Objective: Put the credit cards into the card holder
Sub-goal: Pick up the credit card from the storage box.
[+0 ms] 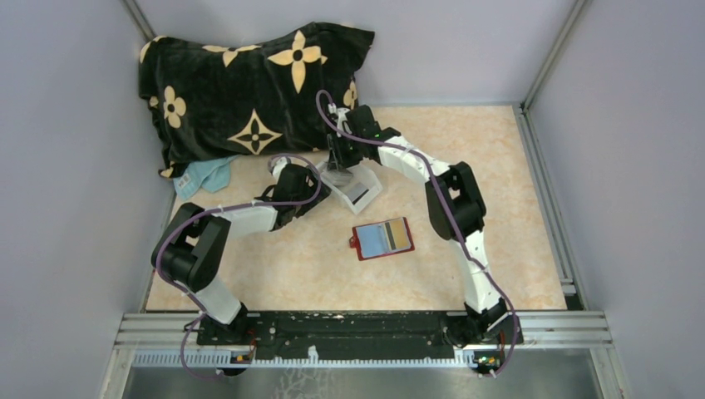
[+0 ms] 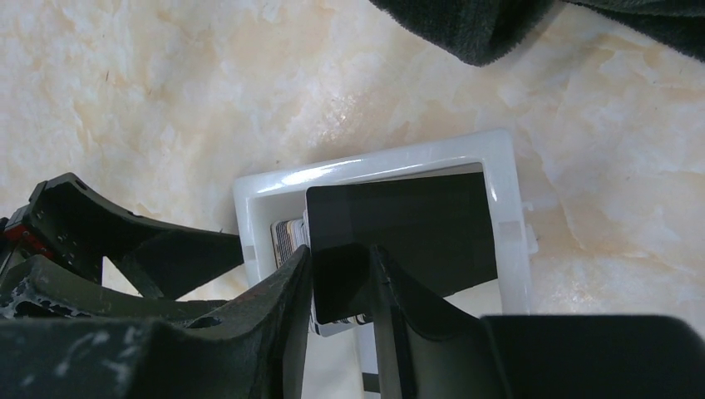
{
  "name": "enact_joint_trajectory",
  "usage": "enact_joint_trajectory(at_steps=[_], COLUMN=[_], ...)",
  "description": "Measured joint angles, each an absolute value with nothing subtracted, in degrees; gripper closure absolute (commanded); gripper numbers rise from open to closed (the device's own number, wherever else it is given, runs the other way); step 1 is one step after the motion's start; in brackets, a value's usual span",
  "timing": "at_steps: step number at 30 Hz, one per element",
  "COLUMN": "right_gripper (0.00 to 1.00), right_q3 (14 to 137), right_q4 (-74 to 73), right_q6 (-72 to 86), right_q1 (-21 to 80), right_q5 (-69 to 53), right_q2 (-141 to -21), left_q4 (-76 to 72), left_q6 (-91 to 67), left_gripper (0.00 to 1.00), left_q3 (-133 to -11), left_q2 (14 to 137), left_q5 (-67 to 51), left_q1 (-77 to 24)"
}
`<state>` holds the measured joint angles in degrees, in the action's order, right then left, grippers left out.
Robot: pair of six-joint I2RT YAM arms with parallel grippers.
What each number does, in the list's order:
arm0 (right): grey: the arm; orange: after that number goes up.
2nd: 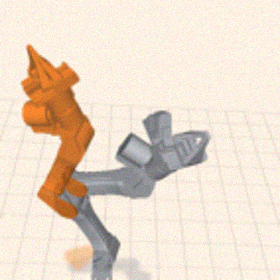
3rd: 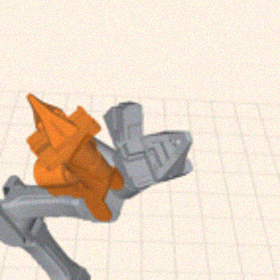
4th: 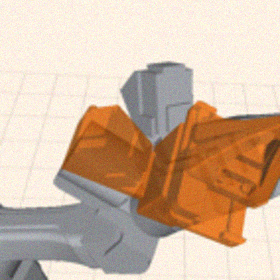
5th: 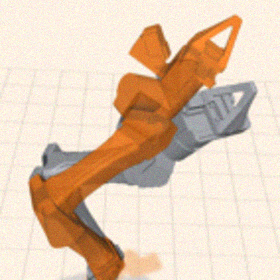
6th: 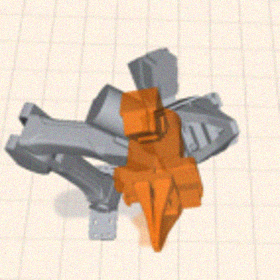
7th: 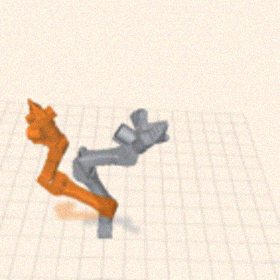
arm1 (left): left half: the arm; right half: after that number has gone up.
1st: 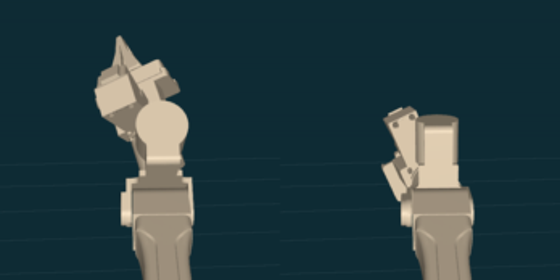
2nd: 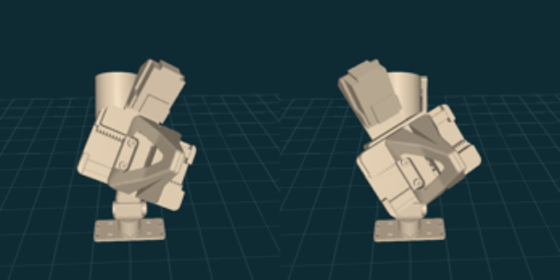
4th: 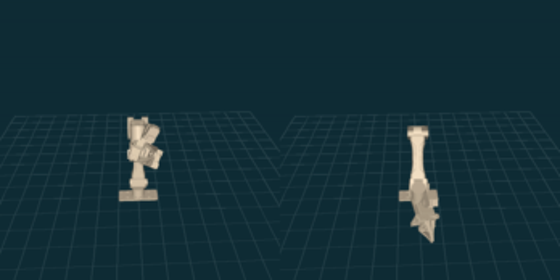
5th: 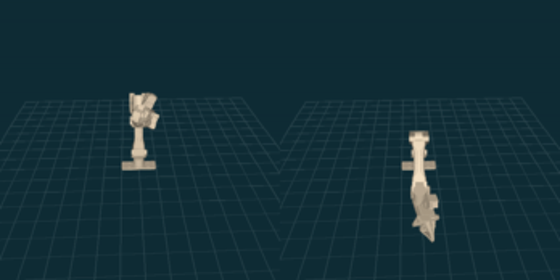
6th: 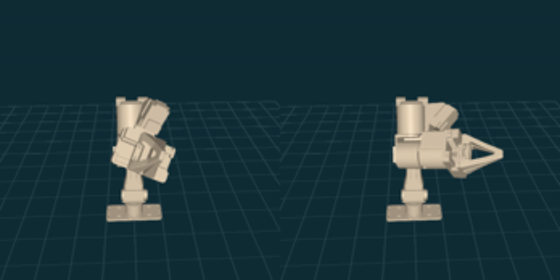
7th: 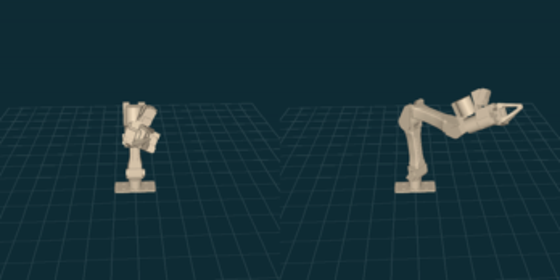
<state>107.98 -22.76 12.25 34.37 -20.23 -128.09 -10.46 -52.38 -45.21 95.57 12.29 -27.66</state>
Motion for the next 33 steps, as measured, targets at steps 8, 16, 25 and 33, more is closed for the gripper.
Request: enact_joint_trajectory(at_steps=[8, 16, 25, 33], right_gripper=[0.77, 0.86, 1.0, 1.0], right_q3=[108.0, 108.0, 108.0, 102.2], right_q4=[-23.8, -25.7, -27.5, -24.7], right_q6=[12.0, 9.5, 5.3, 2.3], right_q1=[34.5, 35.3, 36.0, 36.5], right_q5=[-19.4, -15.2, -6.3, -0.4], right_q2=[-127.0, -125.3, -125.1, -120.0], left_q4=[-10.6, -10.6, -10.2, -4.4], left_q6=[-52.4, -52.4, -51.7, -50.2], left_gripper=[0.12, 0.12, 0.11, 0.09], left_q3=[-45.2, -45.2, -45.2, -44.6], left_q2=[95.6, 95.6, 95.4, 92.1], left_q5=[11.9, 11.9, 11.9, 12.6], left_q1=[-27.2, -27.2, -27.2, -26.9])
